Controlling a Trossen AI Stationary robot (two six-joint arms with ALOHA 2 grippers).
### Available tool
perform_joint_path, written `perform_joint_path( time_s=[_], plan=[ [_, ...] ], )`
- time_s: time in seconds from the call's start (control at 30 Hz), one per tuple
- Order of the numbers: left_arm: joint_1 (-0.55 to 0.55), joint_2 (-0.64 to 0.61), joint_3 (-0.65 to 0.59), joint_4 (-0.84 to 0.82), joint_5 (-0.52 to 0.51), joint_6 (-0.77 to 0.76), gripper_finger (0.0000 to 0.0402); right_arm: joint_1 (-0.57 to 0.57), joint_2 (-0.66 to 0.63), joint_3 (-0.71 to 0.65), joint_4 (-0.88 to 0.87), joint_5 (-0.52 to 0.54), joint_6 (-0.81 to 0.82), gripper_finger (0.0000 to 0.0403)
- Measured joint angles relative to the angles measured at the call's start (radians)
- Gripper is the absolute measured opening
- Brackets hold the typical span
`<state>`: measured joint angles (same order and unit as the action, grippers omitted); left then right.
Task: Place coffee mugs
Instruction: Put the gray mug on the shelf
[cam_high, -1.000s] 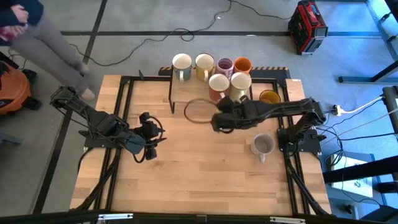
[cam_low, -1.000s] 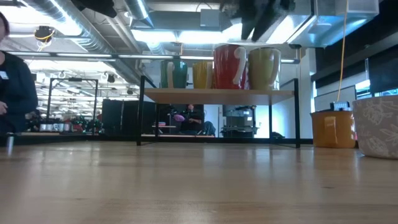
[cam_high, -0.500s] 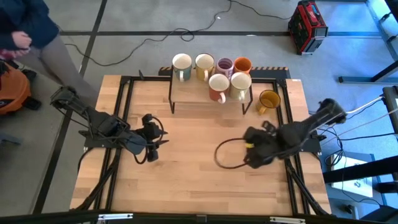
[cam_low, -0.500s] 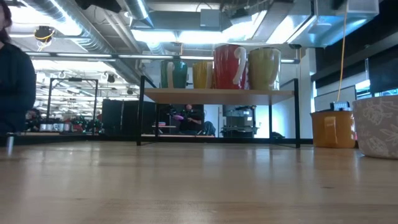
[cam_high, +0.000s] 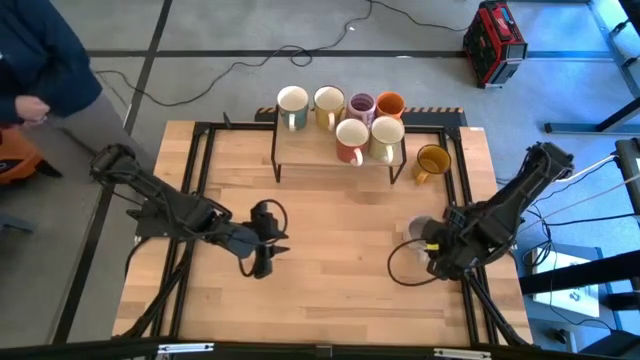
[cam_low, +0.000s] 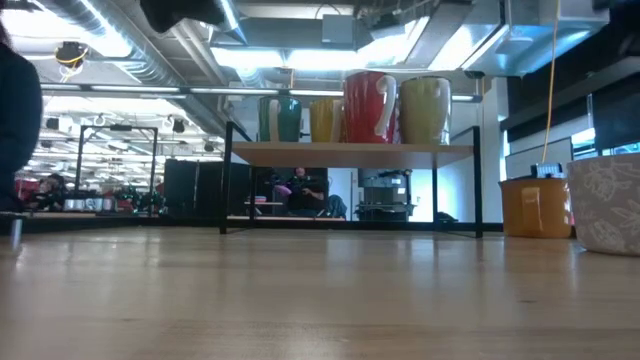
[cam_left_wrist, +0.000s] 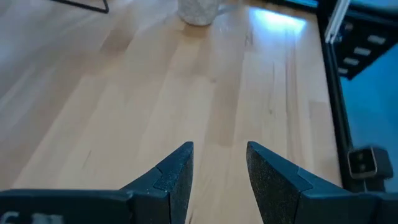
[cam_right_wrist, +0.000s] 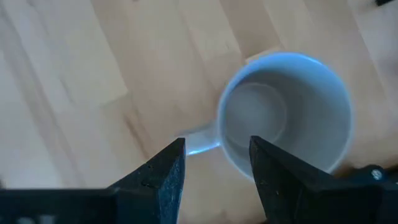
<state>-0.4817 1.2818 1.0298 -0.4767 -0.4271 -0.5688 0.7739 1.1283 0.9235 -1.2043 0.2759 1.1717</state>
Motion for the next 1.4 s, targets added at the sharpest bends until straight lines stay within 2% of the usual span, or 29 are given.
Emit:
perform_joint_path(
  time_s=[0.3,0.47,0.6,0.7,0.8,0.87,1.03,1.17,1.4],
  plan=[
    [0.055,0.045,0.000,0.092,0.001,-0.058,0.0144,-0.024,0.001,-0.194,0.231,0.004,0.000,0.0168],
    [0.068,0.043,0.000,0.126,-0.006,-0.059,0.0144,-0.060,0.012,-0.237,0.243,0.052,0.023,0.0163],
    [0.080,0.043,0.000,0.135,-0.007,-0.058,0.0144,-0.104,0.013,-0.256,0.278,0.046,-0.034,0.0134],
    [0.092,0.043,0.000,0.135,0.000,-0.053,0.0144,-0.130,0.013,-0.264,0.303,0.031,-0.090,0.0093],
    [0.100,0.043,0.000,0.135,0.000,-0.051,0.0144,-0.159,0.015,-0.264,0.307,0.007,-0.150,0.0032],
    [0.105,0.043,0.000,0.134,0.000,-0.050,0.0144,-0.171,0.015,-0.265,0.322,-0.006,-0.217,0.0012],
    [0.110,0.043,0.000,0.134,-0.001,-0.049,0.0144,-0.179,0.016,-0.246,0.479,-0.067,-0.390,0.0008],
    [0.110,0.043,0.000,0.135,0.000,-0.049,0.0144,-0.191,0.035,-0.197,0.602,-0.033,-0.513,0.0007],
    [0.110,0.043,0.000,0.134,-0.001,-0.049,0.0144,-0.294,0.216,-0.042,0.680,-0.031,-0.738,0.0005]
  ],
)
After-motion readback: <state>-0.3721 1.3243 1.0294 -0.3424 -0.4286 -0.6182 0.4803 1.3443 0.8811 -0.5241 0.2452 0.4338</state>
